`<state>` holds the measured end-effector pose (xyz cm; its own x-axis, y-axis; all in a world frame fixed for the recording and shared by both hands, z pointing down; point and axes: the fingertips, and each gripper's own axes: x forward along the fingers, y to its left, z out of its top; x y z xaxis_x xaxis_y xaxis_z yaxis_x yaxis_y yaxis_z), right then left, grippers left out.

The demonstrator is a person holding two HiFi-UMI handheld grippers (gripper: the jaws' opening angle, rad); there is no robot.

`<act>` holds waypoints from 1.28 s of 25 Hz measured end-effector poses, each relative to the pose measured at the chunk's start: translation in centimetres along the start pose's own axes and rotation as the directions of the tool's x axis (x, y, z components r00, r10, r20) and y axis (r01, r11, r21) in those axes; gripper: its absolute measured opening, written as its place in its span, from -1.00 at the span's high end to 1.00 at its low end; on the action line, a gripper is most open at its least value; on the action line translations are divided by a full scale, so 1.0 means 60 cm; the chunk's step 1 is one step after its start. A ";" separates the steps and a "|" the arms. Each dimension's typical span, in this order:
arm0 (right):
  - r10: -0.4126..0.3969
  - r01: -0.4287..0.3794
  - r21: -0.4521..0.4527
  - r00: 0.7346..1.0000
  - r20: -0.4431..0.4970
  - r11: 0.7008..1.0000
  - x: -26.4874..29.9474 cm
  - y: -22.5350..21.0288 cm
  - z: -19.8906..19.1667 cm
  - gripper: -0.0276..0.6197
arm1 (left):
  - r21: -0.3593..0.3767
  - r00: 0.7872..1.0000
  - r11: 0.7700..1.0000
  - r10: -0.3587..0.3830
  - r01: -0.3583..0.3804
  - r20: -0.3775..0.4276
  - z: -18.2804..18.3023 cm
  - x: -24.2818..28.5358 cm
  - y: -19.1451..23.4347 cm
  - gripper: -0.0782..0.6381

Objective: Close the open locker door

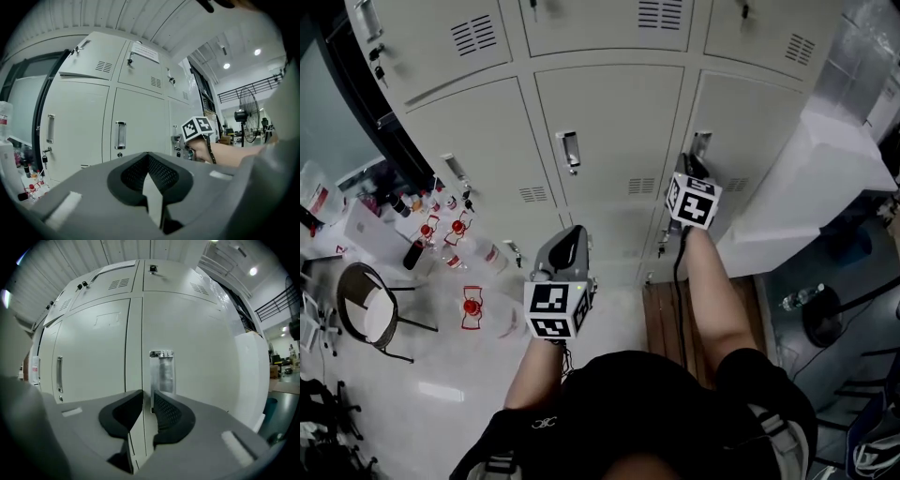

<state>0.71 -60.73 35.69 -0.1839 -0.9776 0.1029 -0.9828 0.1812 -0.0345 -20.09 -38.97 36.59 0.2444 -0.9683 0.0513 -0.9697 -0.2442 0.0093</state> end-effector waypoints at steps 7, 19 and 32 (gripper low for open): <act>0.016 -0.016 0.013 1.000 0.010 1.000 0.020 0.001 0.003 0.67 | -0.009 0.999 0.999 0.038 -0.038 -0.016 -0.008 -0.010 0.020 0.78; 0.077 -0.072 -0.033 0.983 0.169 0.997 -0.078 -0.016 0.055 0.88 | -0.019 1.000 1.000 -0.007 0.007 -0.019 -0.013 -0.005 -0.029 0.78; 0.080 -0.057 -0.103 0.967 0.240 0.993 -0.336 -0.049 -0.012 0.88 | -0.010 0.985 0.985 -0.170 0.170 -0.018 -0.019 0.025 -0.176 0.78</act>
<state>7.28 -41.47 34.42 -0.2530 -0.9570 -0.1421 -0.9672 0.2464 0.0625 -9.51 -37.76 37.72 0.4053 -0.9117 0.0669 -0.9142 -0.4043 0.0278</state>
